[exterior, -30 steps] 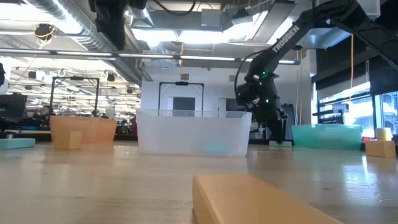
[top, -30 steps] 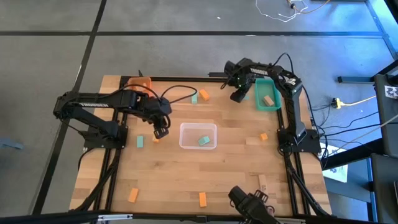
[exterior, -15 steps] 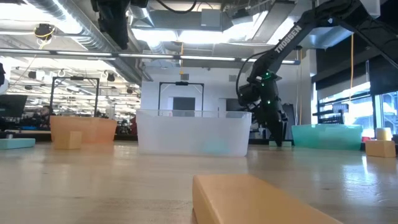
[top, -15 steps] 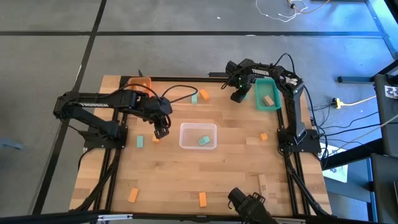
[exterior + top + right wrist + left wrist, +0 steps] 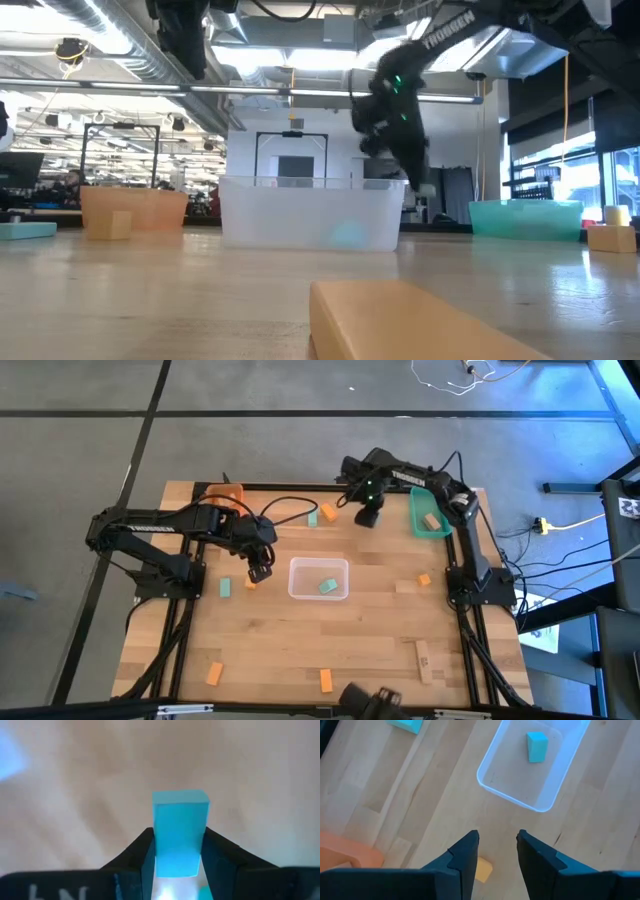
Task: Sort & place blocks by color
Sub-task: Put the blue block into the transparent bin
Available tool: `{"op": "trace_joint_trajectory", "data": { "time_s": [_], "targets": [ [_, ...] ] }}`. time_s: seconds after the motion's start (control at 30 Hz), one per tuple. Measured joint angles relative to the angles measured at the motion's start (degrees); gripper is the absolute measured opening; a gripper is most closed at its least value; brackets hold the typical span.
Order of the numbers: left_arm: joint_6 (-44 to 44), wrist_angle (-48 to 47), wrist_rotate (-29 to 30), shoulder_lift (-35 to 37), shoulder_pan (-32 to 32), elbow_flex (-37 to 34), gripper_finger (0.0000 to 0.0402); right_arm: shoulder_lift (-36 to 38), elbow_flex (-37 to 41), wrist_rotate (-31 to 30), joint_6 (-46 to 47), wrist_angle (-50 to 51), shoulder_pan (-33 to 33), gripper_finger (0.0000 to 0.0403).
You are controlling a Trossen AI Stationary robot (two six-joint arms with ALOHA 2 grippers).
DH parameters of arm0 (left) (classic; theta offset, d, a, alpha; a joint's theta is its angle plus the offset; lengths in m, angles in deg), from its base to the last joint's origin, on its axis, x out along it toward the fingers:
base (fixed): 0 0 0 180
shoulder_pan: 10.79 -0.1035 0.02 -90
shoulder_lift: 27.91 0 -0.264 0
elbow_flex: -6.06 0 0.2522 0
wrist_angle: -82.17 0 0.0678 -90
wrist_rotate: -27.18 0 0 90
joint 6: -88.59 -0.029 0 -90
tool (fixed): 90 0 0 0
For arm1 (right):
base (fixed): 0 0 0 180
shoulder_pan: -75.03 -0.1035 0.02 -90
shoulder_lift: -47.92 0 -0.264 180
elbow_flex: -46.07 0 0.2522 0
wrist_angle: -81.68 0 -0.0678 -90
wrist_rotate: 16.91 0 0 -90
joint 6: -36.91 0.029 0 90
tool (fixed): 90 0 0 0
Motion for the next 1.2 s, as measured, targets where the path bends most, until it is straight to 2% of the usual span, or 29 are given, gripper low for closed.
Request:
{"op": "trace_joint_trajectory", "data": {
  "time_s": [0.2, 0.37, 0.53, 0.63, 0.77, 0.93, 1.2],
  "targets": [
    [-0.06, -0.02, 0.30, 0.00, -0.30, 0.00, 0.0127, 0.05, -8.00, 7.44, -2.56, 0.33, -9.75, 0.0126],
    [-0.16, -0.02, 0.58, 0.00, -1.45, 0.00, 0.0127, 0.13, -11.39, 14.67, -4.47, -2.60, -15.84, 0.0126],
    [-2.17, -0.01, 0.61, 0.00, -2.80, 0.00, 0.0127, -0.29, -11.46, 19.92, -7.57, -5.41, -19.97, 0.0126],
    [-2.10, -0.07, 0.43, 0.03, -3.65, 0.01, 0.0127, -2.27, -11.44, 20.92, -8.98, -5.65, -21.13, 0.0126],
    [-1.27, -0.08, 0.47, 0.44, -4.47, 0.01, 0.0127, -5.50, -11.41, 25.98, -10.77, -6.79, -22.34, 0.0126],
    [-1.11, -0.07, 0.44, 0.70, -4.59, 0.02, 0.0127, -8.82, -11.41, 24.37, -13.53, -7.46, -23.44, 0.0126],
    [-1.01, -0.41, 0.44, 0.70, -4.59, 0.00, 0.0127, -11.22, -11.41, 25.35, -13.63, -8.38, -23.43, 0.0126]
  ]
}}
